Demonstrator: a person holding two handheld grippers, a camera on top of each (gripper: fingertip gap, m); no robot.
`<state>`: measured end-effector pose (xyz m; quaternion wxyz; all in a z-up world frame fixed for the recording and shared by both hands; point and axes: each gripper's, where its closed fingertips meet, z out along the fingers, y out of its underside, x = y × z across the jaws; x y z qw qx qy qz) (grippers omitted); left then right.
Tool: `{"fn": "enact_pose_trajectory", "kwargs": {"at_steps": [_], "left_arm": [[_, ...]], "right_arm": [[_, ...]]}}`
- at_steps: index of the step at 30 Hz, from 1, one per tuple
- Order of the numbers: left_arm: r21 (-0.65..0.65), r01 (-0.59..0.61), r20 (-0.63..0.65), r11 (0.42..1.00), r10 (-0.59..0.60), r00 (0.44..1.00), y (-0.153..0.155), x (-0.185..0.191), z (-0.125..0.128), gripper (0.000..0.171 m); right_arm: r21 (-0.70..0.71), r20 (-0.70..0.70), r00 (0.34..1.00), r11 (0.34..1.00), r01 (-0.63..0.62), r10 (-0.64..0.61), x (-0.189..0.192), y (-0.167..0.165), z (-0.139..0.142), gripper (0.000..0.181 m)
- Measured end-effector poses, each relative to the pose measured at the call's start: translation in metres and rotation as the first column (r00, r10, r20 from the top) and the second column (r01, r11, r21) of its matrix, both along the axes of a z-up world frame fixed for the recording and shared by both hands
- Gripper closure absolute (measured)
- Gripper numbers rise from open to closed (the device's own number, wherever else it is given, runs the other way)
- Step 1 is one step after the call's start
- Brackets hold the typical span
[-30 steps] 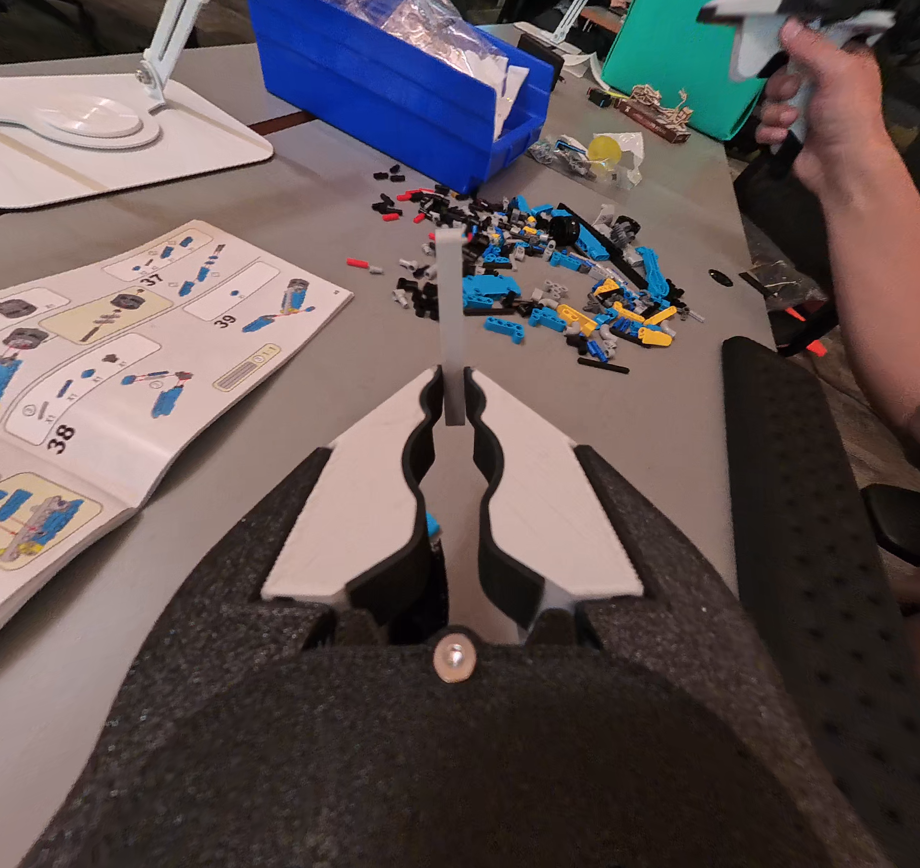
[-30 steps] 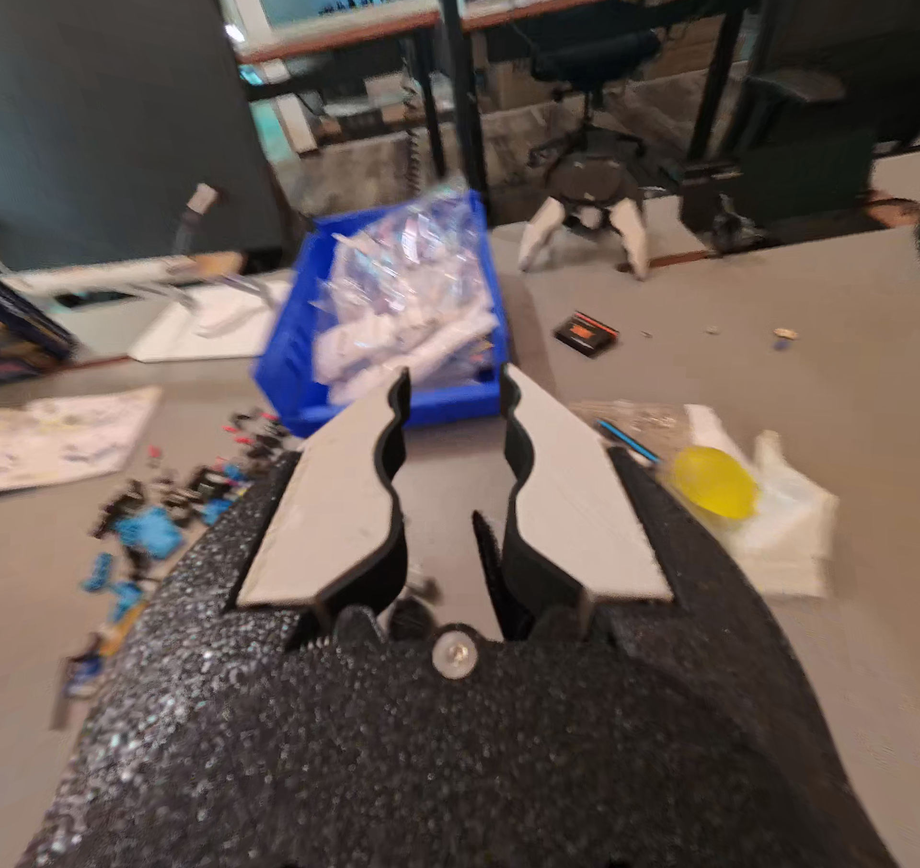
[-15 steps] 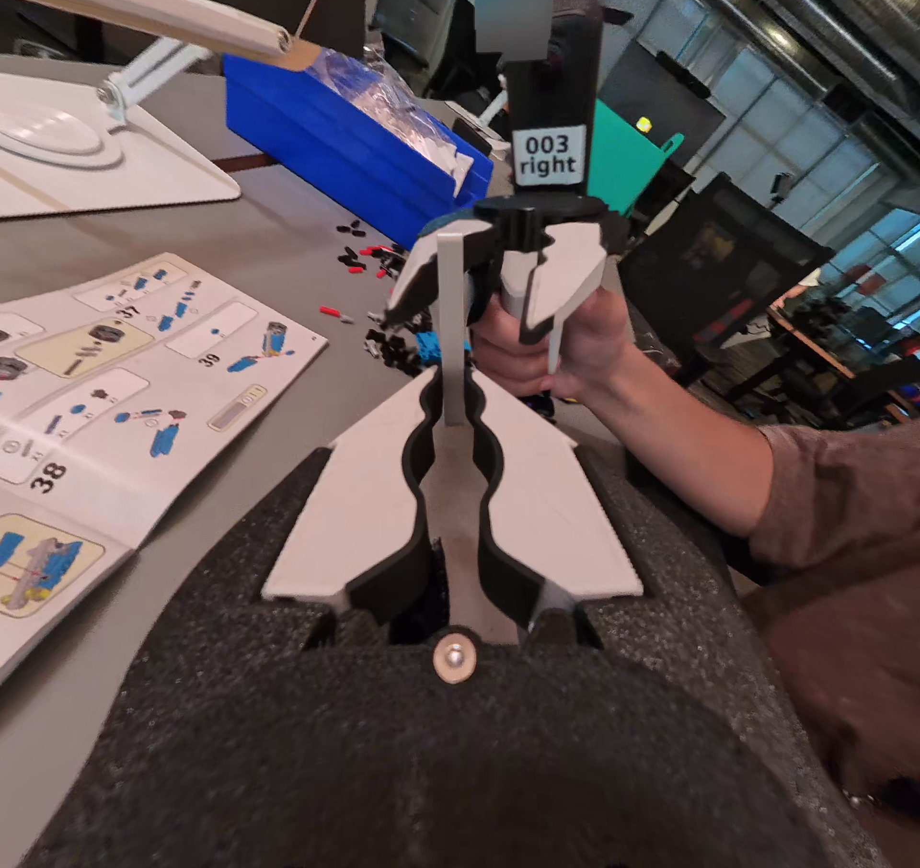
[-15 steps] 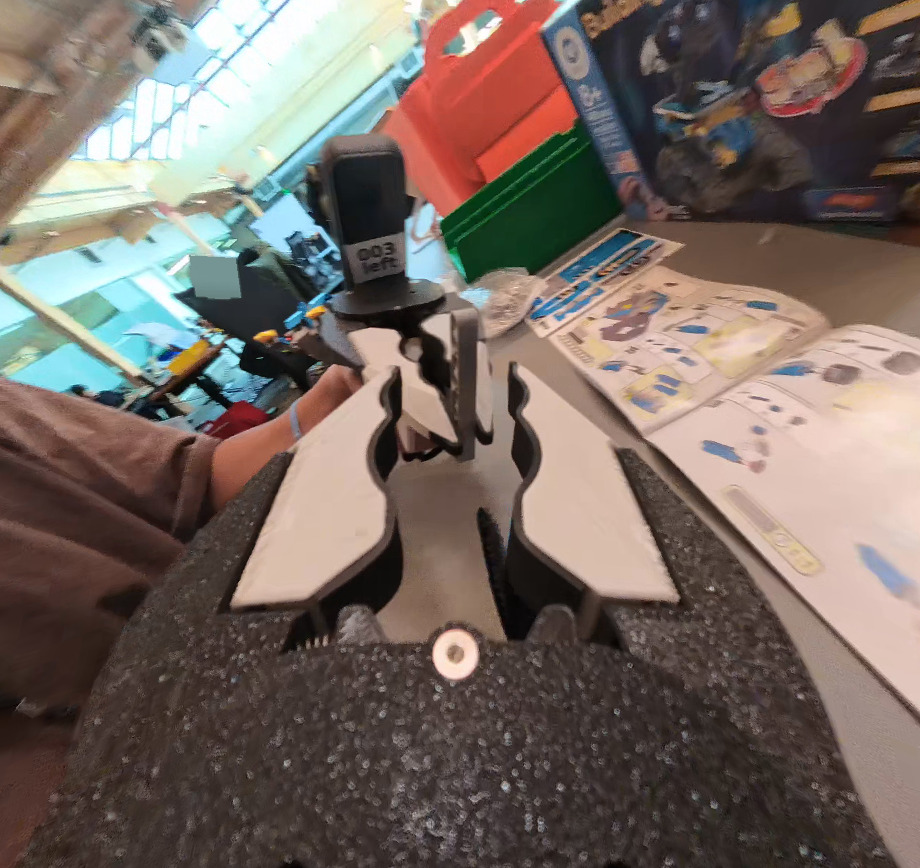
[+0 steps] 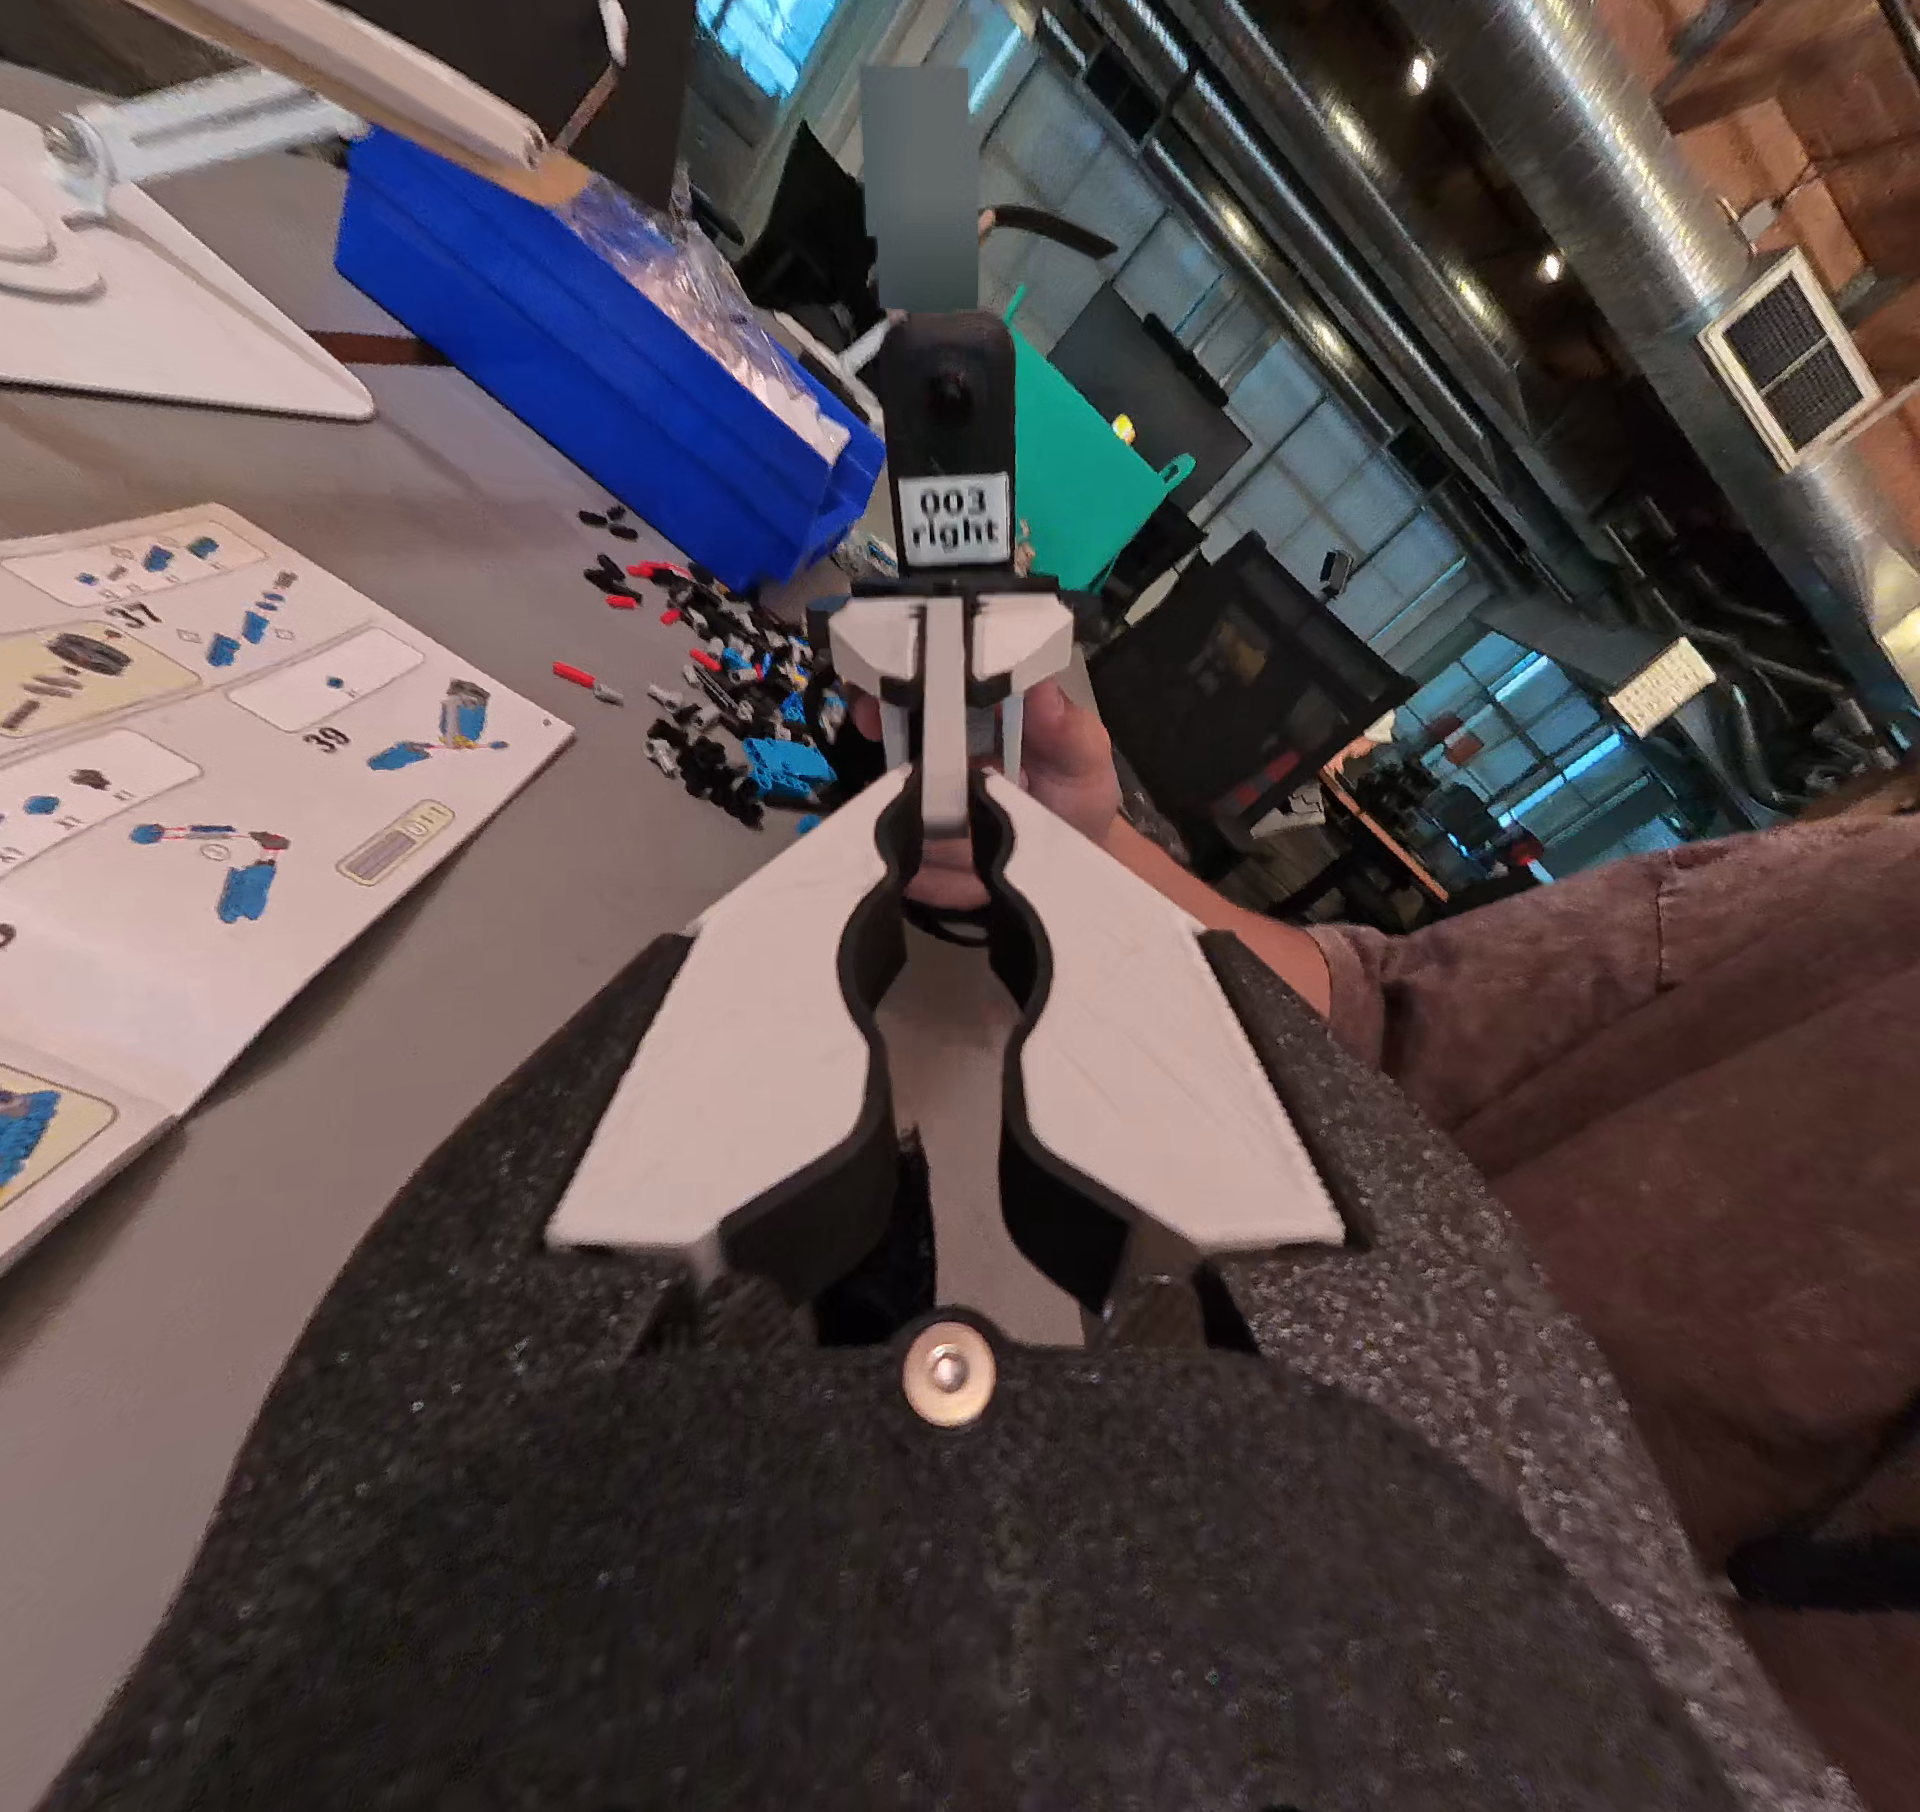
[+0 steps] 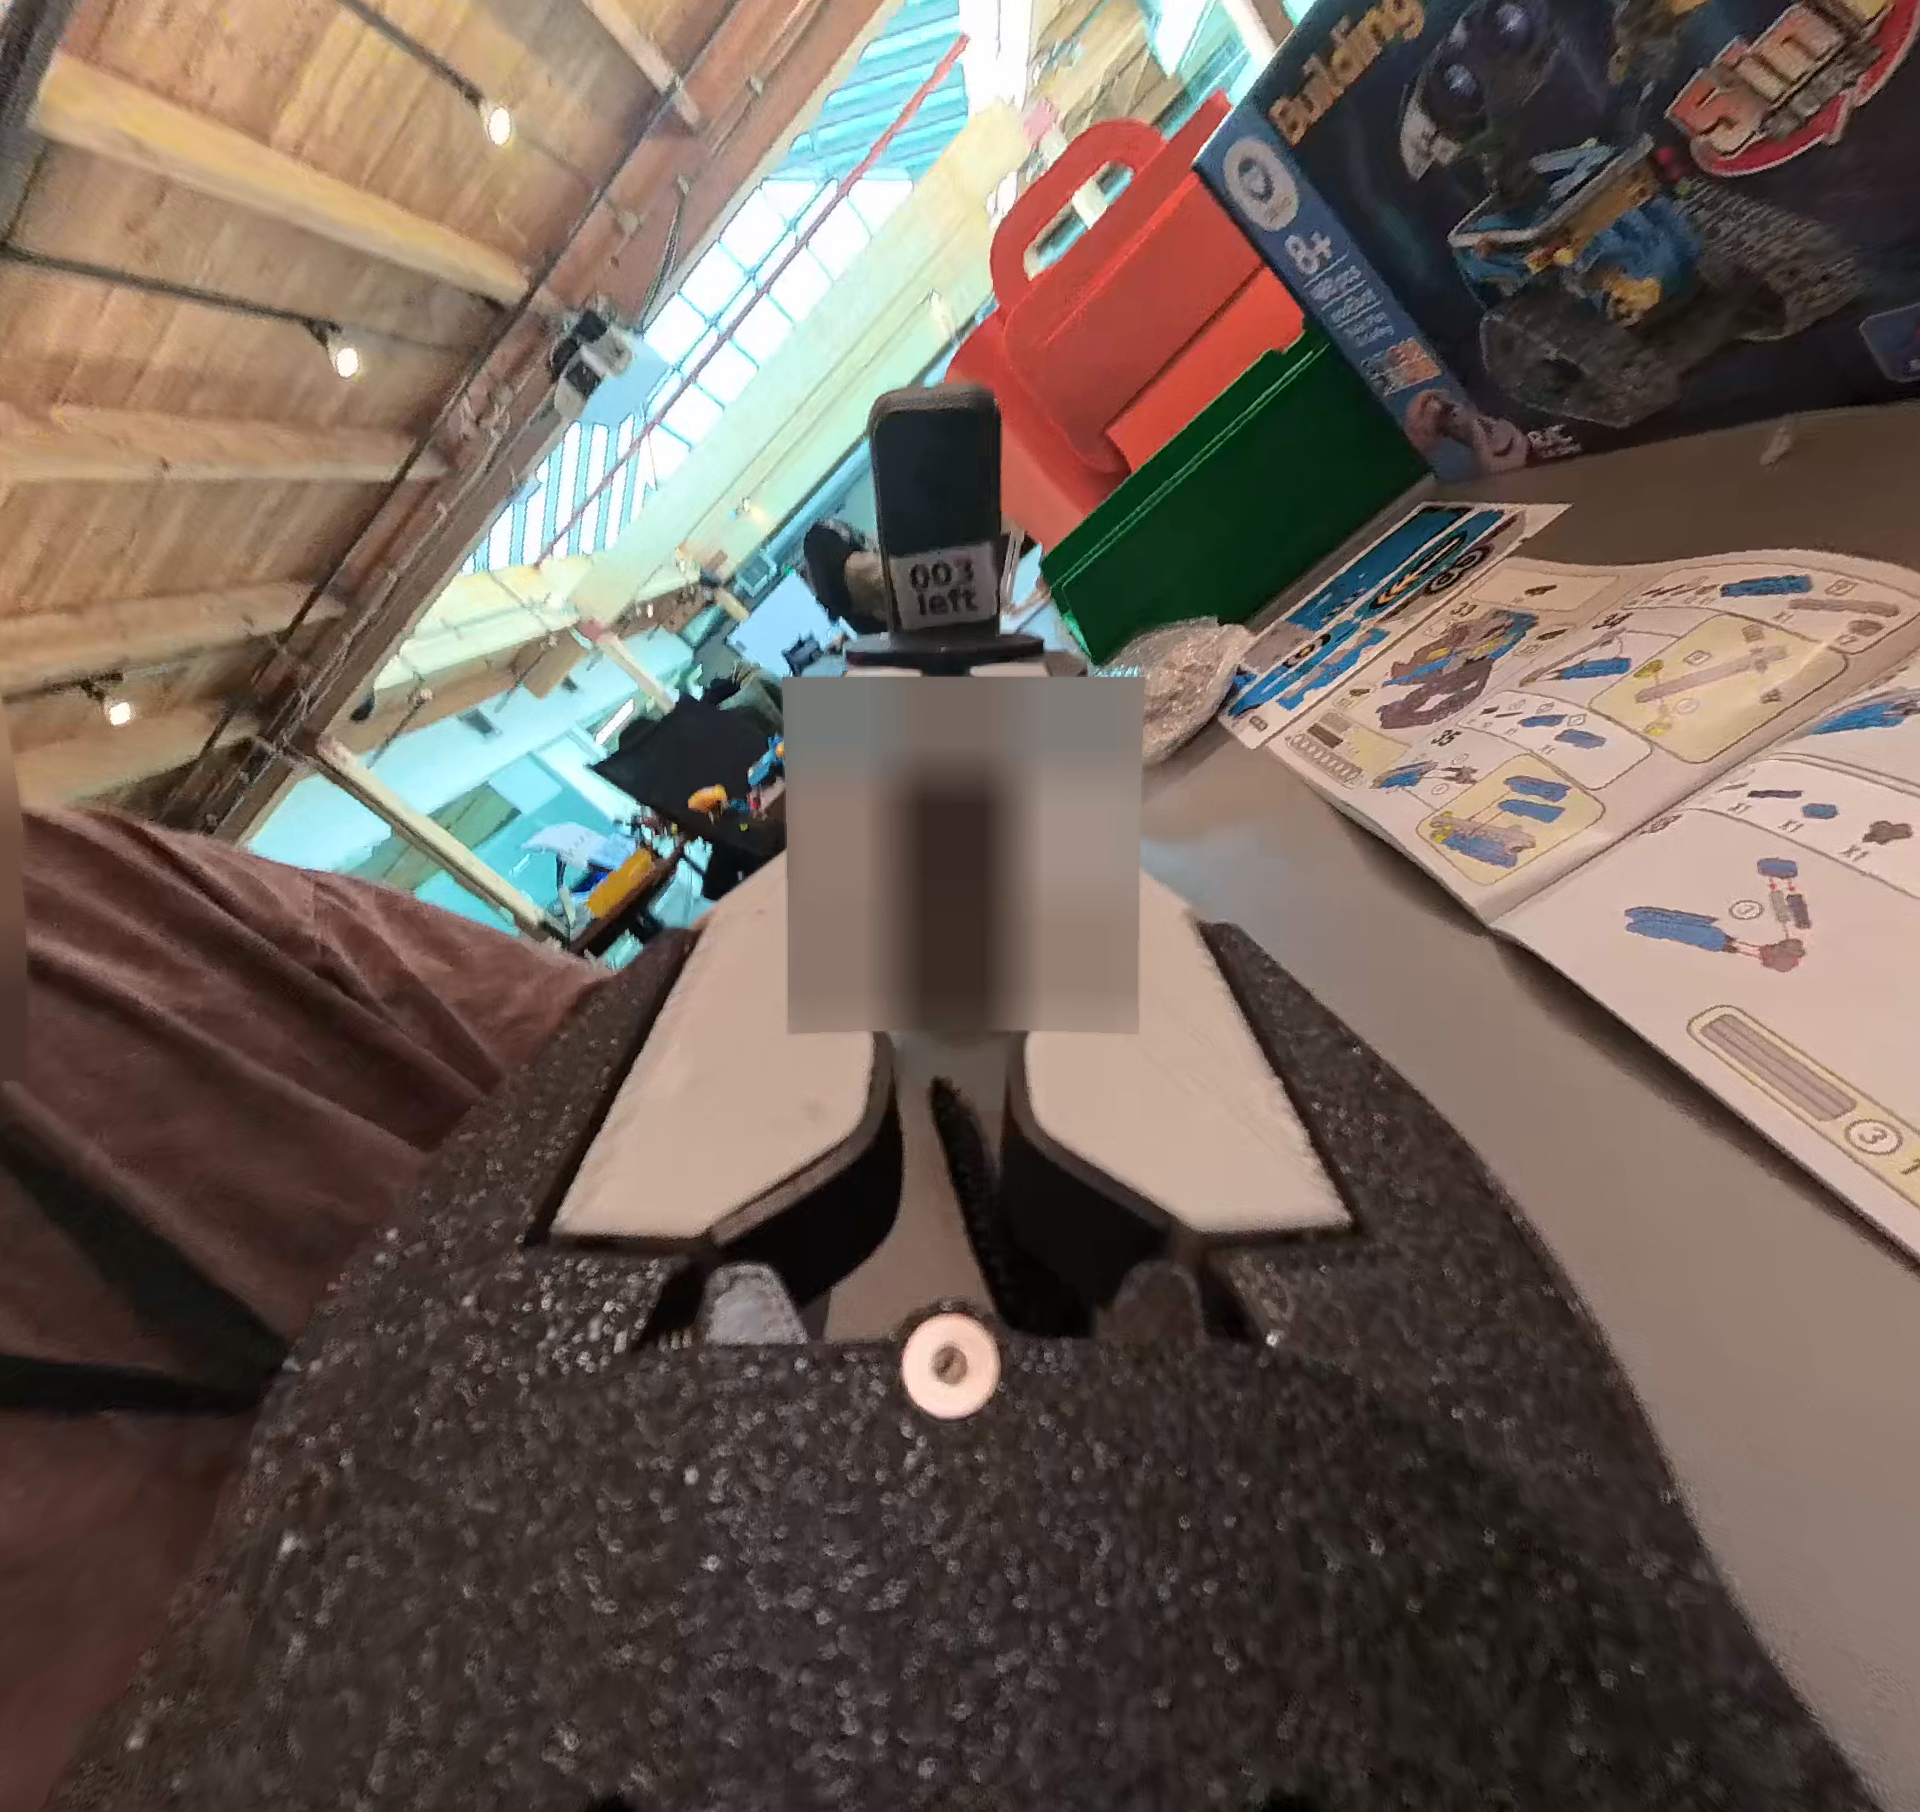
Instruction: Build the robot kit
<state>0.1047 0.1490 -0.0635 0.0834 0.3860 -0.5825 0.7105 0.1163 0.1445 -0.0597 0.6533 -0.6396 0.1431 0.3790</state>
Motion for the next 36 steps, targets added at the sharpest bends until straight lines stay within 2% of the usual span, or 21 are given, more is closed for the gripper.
{"fn": "enact_pose_trajectory", "kwargs": {"at_steps": [3, 7, 15, 17, 19, 26, 36], "left_arm": [[-0.054, -0.071, 0.019, 0.996, 0.072, 0.997, 0.013, 0.008, 0.01, 0.152], [-0.021, -0.129, 0.051, 0.991, 0.13, 0.99, 0.021, 0.011, 0.01, 0.154], [0.025, -0.111, 0.067, 0.993, 0.11, 0.992, 0.003, 0.01, 0.003, 0.155], [0.019, -0.1, 0.072, 0.995, 0.098, 0.993, -0.001, 0.009, 0.003, 0.16], [0.011, -0.105, 0.081, 0.994, 0.104, 0.991, -0.002, 0.009, 0.005, 0.164], [-0.042, -0.09, 0.052, 0.995, 0.092, 0.994, -0.001, 0.01, 0.008, 0.16], [-0.026, -0.069, 0.052, 0.997, 0.07, 0.996, -0.002, 0.007, 0.006, 0.164]], "right_arm": [[0.016, -0.057, 0.996, 0.997, 0.076, -0.075, 0.016, -0.005, 0.003, 0.174], [0.017, -0.052, 0.991, 0.992, 0.123, -0.122, 0.028, -0.014, 0.004, 0.174], [0.033, -0.045, 0.994, 0.994, 0.1, -0.098, 0.018, -0.012, 0.01, 0.174], [0.025, -0.039, 0.995, 0.996, 0.089, -0.088, 0.015, -0.009, 0.009, 0.174], [0.023, -0.035, 0.996, 0.996, 0.085, -0.085, 0.014, -0.009, 0.009, 0.174], [0.009, -0.02, 0.997, 0.997, 0.074, -0.074, 0.012, -0.008, 0.006, 0.174], [-0.003, -0.017, 0.997, 0.997, 0.073, -0.073, 0.013, -0.007, 0.004, 0.172]]}}
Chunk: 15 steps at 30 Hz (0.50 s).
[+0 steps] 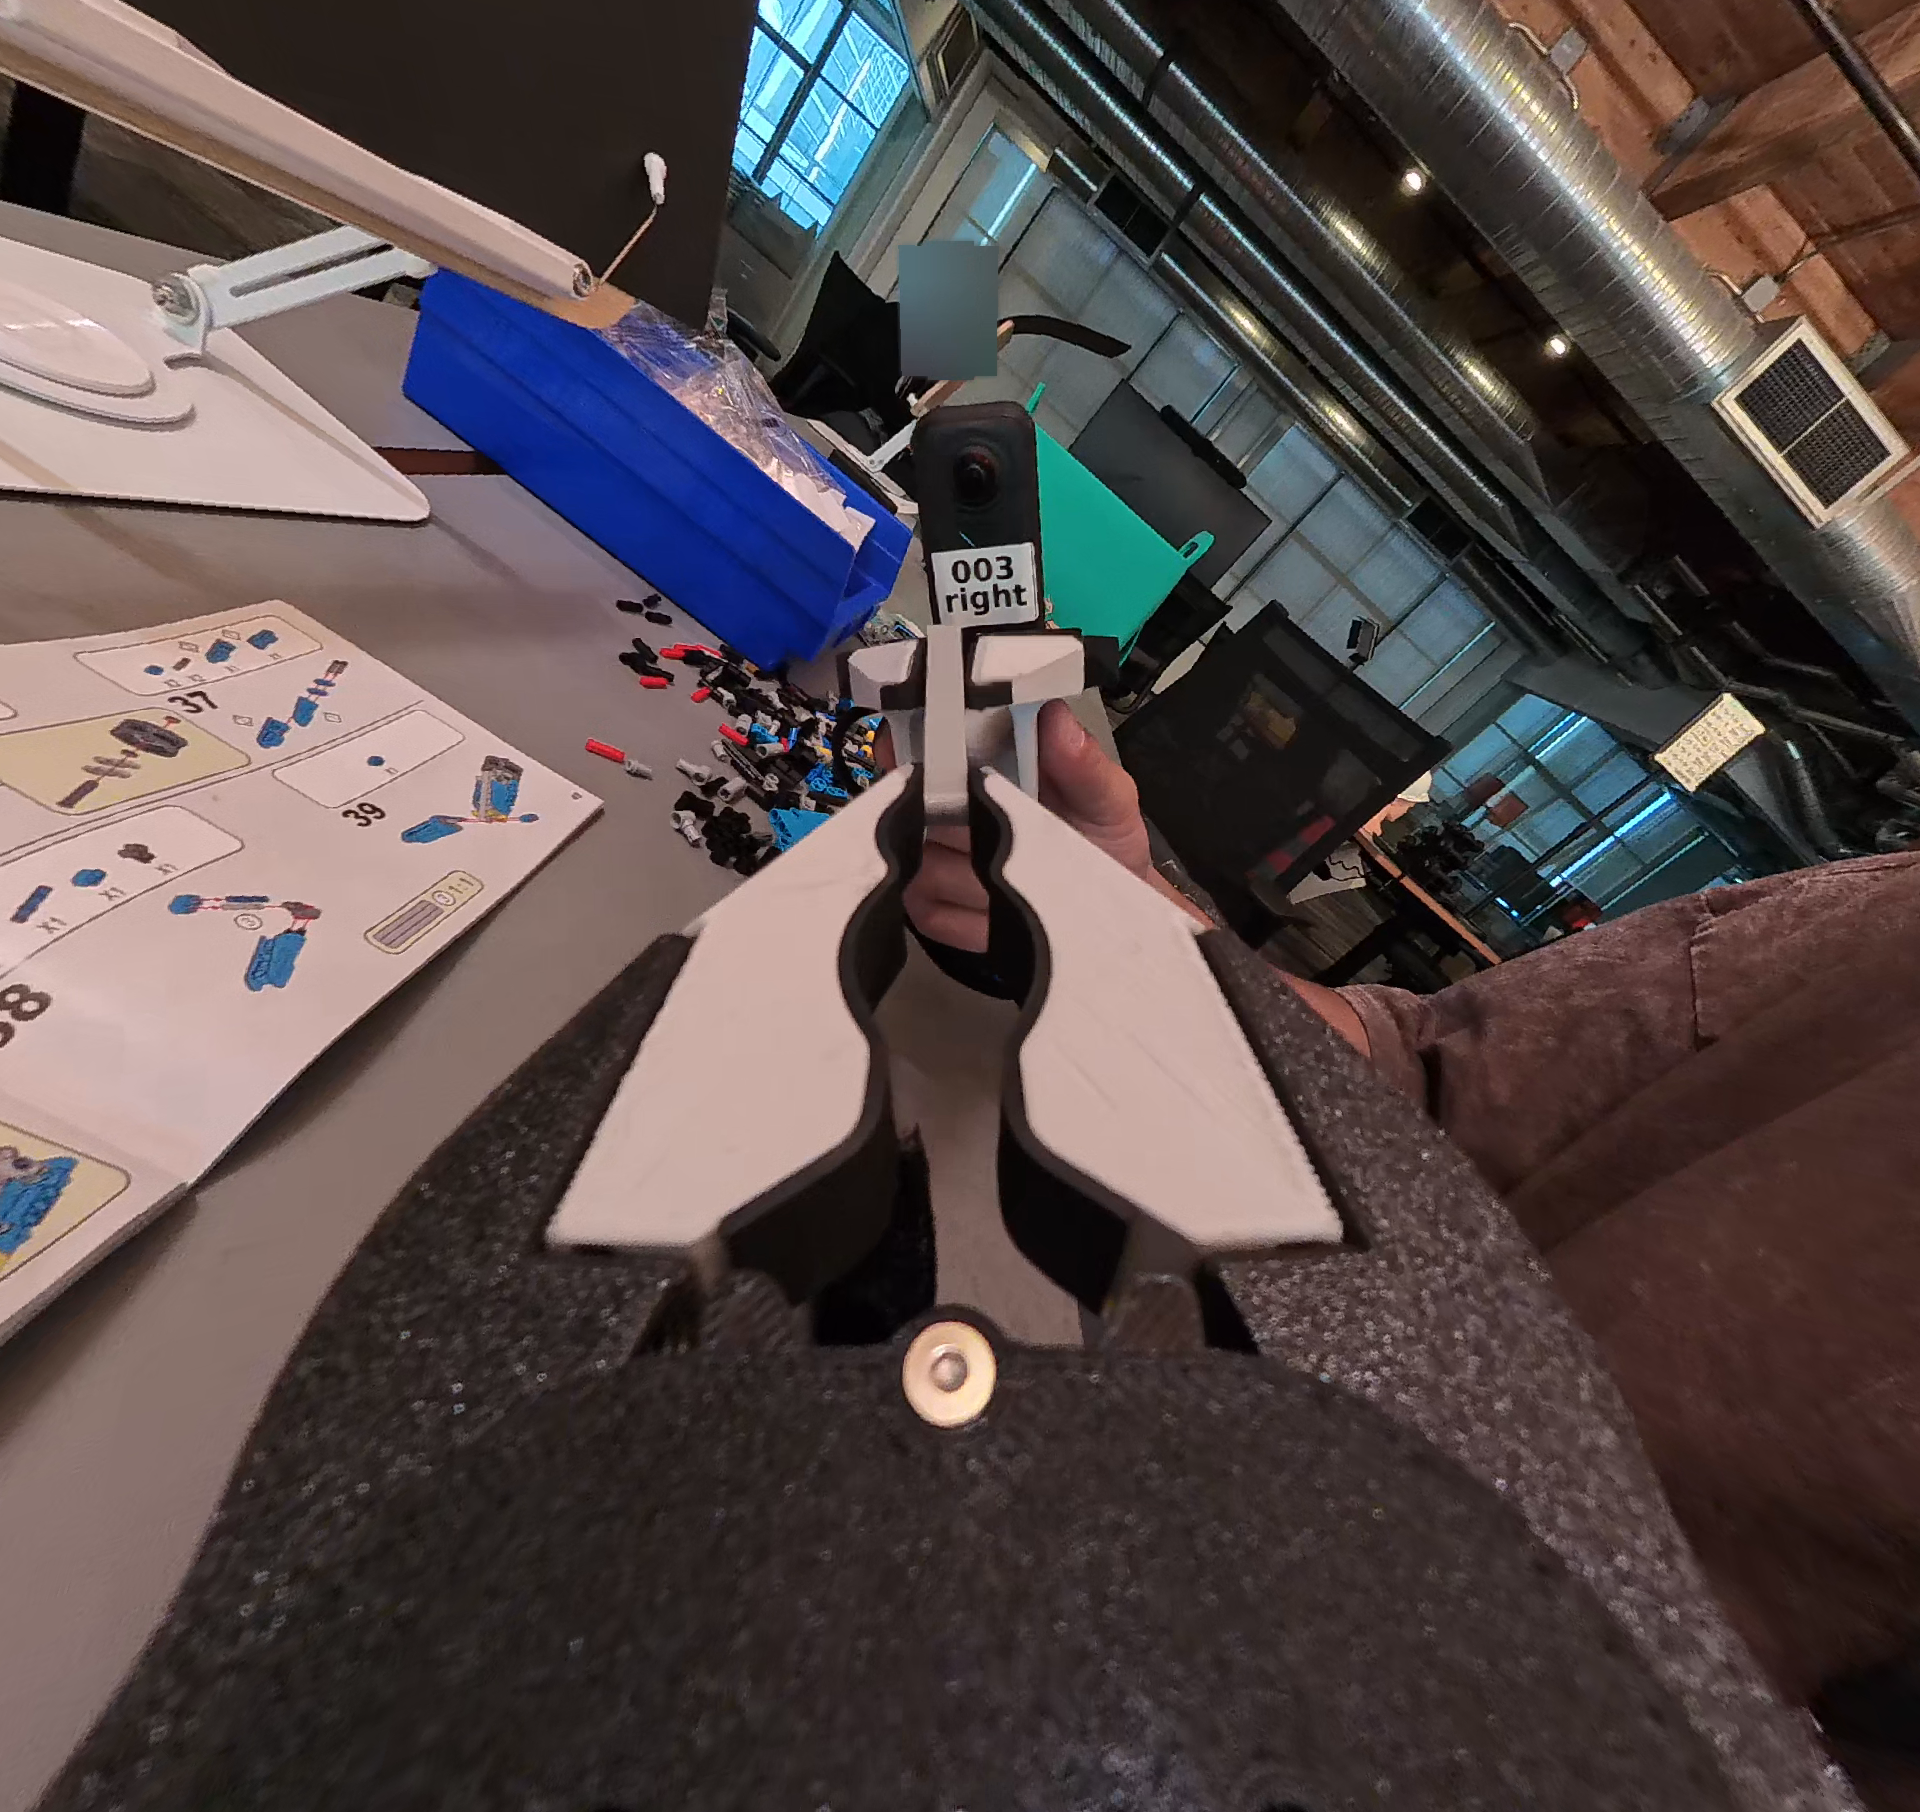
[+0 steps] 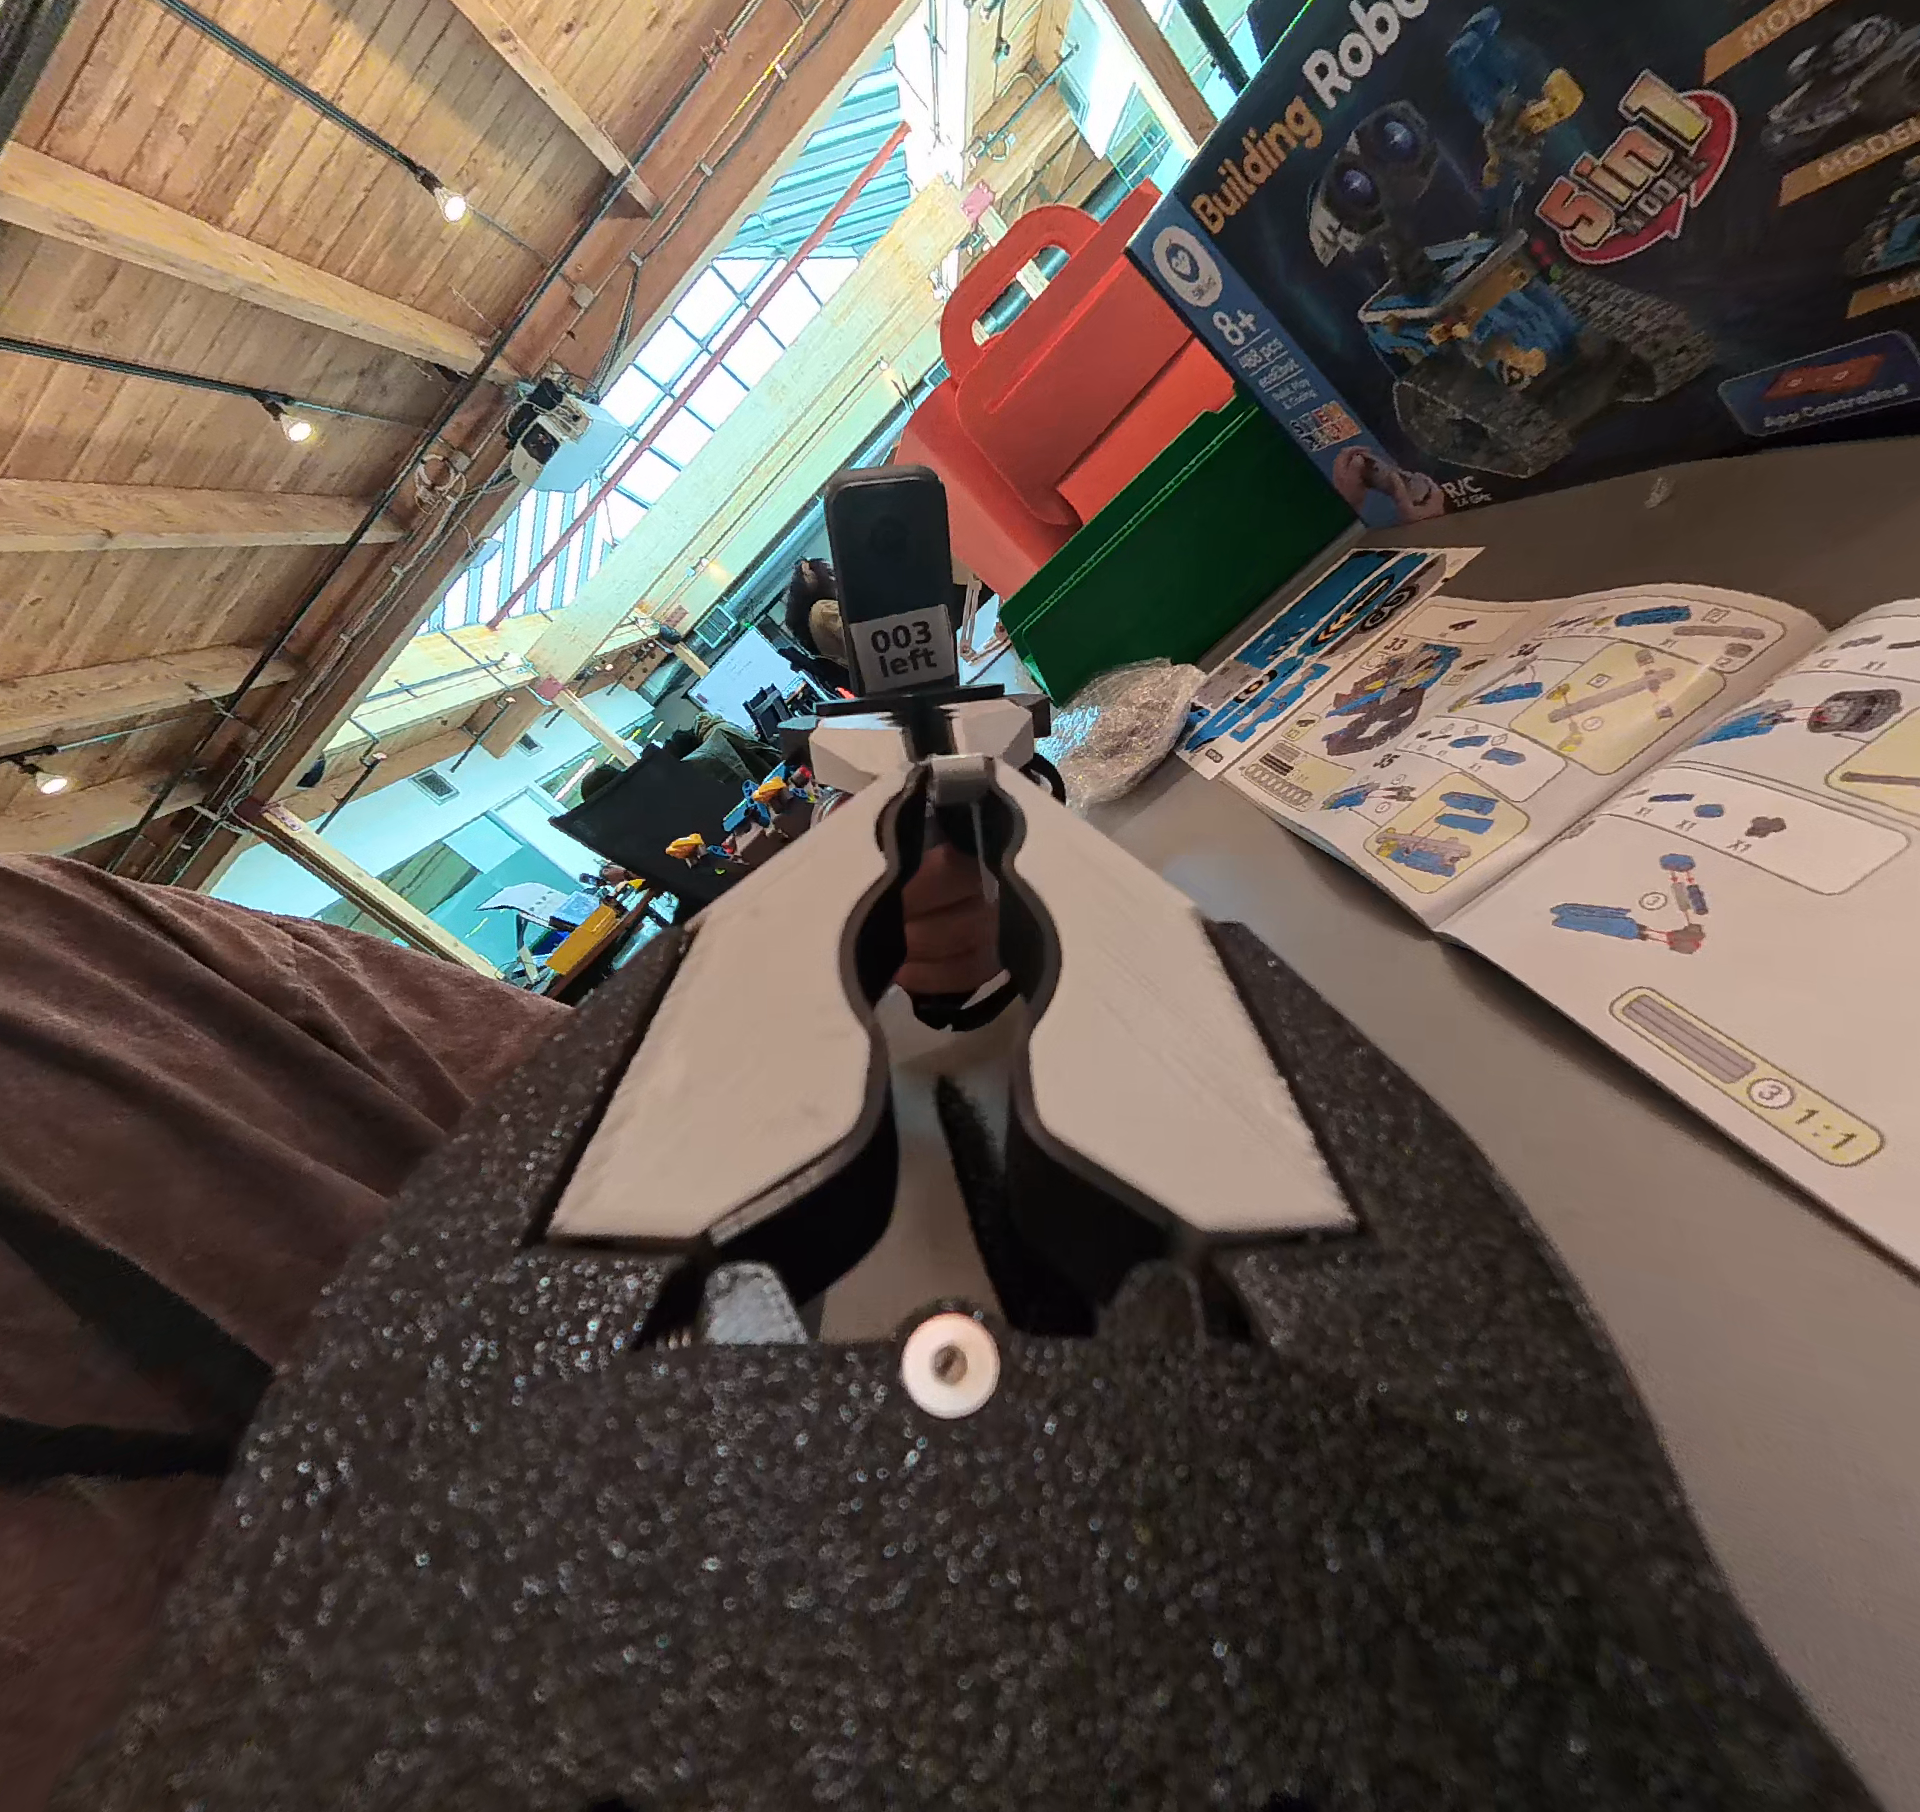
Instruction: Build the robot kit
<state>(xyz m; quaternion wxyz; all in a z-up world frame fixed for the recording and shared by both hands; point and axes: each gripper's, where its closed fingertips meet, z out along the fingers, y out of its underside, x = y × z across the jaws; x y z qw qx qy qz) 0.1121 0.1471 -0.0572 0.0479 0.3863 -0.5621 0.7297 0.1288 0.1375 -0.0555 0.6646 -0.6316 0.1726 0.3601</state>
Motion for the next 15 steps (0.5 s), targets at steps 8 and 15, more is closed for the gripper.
{"fn": "enact_pose_trajectory", "kwargs": {"at_steps": [8, 15], "left_arm": [[-0.008, -0.001, -0.004, 1.0, 0.001, 1.0, 0.002, 0.0, 0.001, 0.165], [-0.001, -0.012, -0.006, 1.0, 0.012, 1.0, 0.006, 0.002, 0.0, 0.165]], "right_arm": [[-0.002, 0.003, 1.0, 1.0, 0.01, -0.01, 0.005, -0.005, 0.002, 0.172], [0.013, -0.037, 0.999, 1.0, 0.029, -0.028, 0.015, -0.013, 0.003, 0.173]]}}
